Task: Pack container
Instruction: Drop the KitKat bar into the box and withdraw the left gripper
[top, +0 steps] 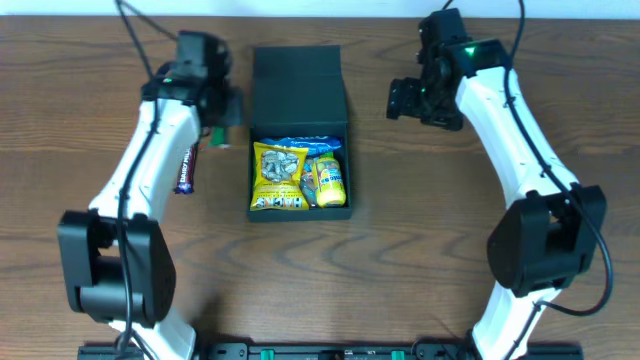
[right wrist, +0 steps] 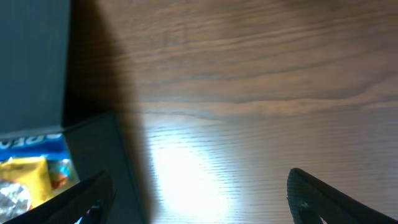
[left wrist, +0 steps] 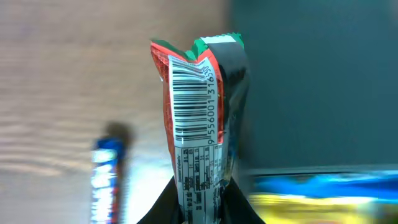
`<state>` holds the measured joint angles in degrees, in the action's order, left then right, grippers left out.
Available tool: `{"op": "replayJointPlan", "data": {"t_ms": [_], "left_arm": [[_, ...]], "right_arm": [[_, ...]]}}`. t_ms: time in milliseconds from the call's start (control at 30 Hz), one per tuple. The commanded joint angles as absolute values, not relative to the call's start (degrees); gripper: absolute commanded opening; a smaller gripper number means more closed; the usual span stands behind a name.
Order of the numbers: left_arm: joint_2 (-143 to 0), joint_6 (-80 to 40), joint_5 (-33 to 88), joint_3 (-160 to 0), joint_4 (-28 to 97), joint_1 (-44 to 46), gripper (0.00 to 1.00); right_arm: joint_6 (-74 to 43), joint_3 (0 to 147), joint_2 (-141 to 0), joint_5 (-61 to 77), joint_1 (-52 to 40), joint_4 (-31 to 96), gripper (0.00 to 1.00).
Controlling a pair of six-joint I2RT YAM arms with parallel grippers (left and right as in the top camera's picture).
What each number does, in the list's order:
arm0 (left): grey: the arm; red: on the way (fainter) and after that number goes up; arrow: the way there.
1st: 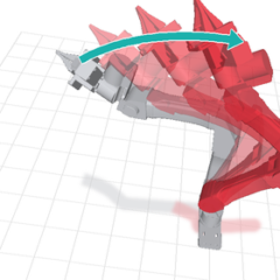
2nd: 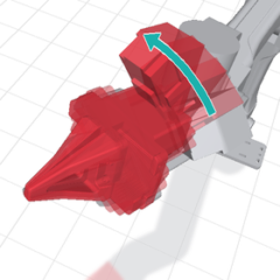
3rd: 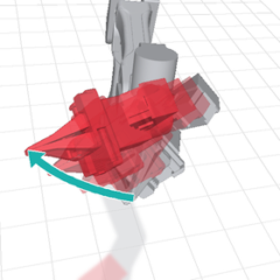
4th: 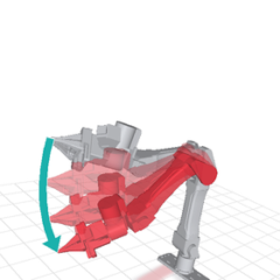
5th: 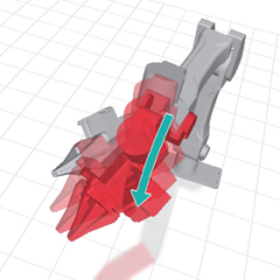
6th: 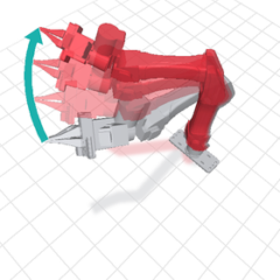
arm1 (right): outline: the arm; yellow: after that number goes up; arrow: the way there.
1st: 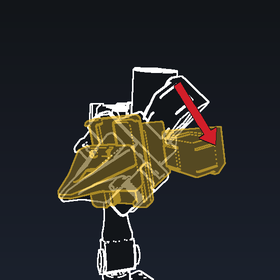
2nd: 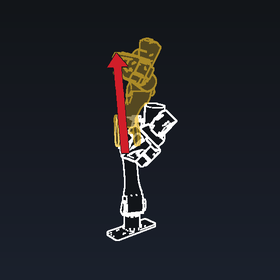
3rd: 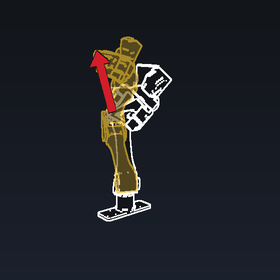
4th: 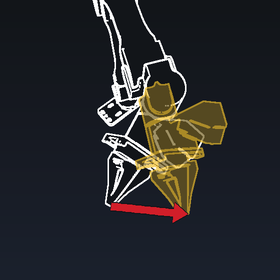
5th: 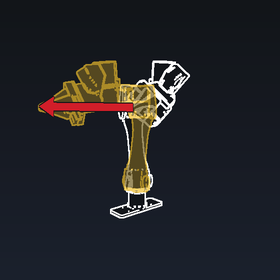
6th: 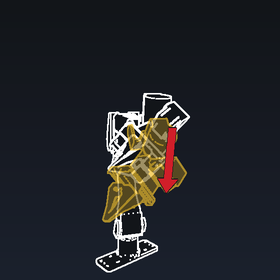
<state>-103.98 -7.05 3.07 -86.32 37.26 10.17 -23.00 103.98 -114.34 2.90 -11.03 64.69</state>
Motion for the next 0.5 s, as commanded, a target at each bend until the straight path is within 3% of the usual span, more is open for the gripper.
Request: {"op": "replayJointPlan", "data": {"t_ms": [0,133,267,367,467], "left_arm": [[-103.1,-21.1,7.1,-87.8,36.8,15.2,0.06],[-104.1,-31.2,8.4,-87.7,35.5,22.0,0.06],[-104.8,-31.0,8.4,-87.5,34.1,26.3,0.06],[-105.1,-13.3,8.4,-87.4,31.6,27.9,0.06],[-105.1,21.6,8.1,-87.4,33.1,28.5,0.06]], "right_arm": [[-25.1,105.0,-113.0,1.7,-8.2,64.9,0.89],[-25.7,105.0,-113.0,1.7,-5.1,65.6,0.89],[-25.6,105.0,-113.0,1.7,-3.0,66.1,0.92],[-24.9,105.0,-113.0,1.7,-2.1,66.2,0.92],[-23.5,105.0,-113.0,1.7,-1.6,66.2,0.93]]}}
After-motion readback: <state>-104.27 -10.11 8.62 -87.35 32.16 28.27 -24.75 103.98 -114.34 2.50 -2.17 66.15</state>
